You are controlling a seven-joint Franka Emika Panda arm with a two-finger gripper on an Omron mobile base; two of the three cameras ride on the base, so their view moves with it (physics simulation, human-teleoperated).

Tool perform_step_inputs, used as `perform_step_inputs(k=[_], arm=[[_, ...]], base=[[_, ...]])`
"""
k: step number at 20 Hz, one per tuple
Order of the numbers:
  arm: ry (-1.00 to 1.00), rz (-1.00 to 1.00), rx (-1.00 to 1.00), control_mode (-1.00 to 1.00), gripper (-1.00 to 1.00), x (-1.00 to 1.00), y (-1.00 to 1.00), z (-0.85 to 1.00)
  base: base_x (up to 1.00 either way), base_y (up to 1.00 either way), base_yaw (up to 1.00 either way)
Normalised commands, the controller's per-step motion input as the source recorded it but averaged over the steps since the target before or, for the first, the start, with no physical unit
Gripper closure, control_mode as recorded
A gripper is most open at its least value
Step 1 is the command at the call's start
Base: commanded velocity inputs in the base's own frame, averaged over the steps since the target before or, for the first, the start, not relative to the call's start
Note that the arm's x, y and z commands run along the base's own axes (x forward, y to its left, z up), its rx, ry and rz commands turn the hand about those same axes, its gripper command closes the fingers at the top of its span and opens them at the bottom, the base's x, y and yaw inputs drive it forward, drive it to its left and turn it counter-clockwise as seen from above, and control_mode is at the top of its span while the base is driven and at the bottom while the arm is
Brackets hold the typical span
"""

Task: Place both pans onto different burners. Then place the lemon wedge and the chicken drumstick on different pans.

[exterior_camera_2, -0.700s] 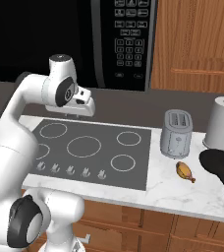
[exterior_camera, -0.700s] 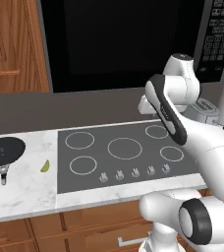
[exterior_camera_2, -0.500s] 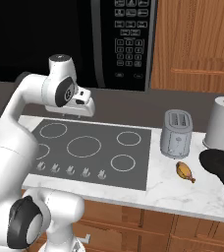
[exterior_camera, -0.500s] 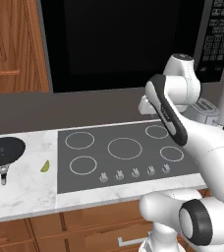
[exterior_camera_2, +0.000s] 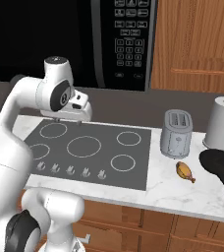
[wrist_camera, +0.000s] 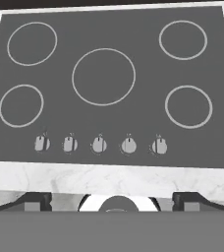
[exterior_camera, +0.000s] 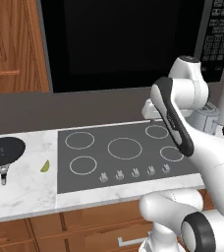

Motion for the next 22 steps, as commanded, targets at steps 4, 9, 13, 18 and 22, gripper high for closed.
perform_step_inputs(k=[4,9,13,18,22], arm=[[-0.01,0.0,0.0,-1.0,-1.0,-0.37,0.01,-0.09],[-0.01,0.0,0.0,-1.0,-1.0,-0.29,0.13,-0.1],[0.0,0.0,0.0,-1.0,-1.0,-0.12,0.22,-0.08],[0.0,0.0,0.0,-1.0,-1.0,-0.01,0.26,-0.05],[0.0,0.0,0.0,-1.0,-1.0,0.0,0.3,-0.04]], base=[[0.0,0.0,0.0],[0.0,0.0,0.0],[0.0,0.0,0.0],[0.0,0.0,0.0],[0.0,0.0,0.0]])
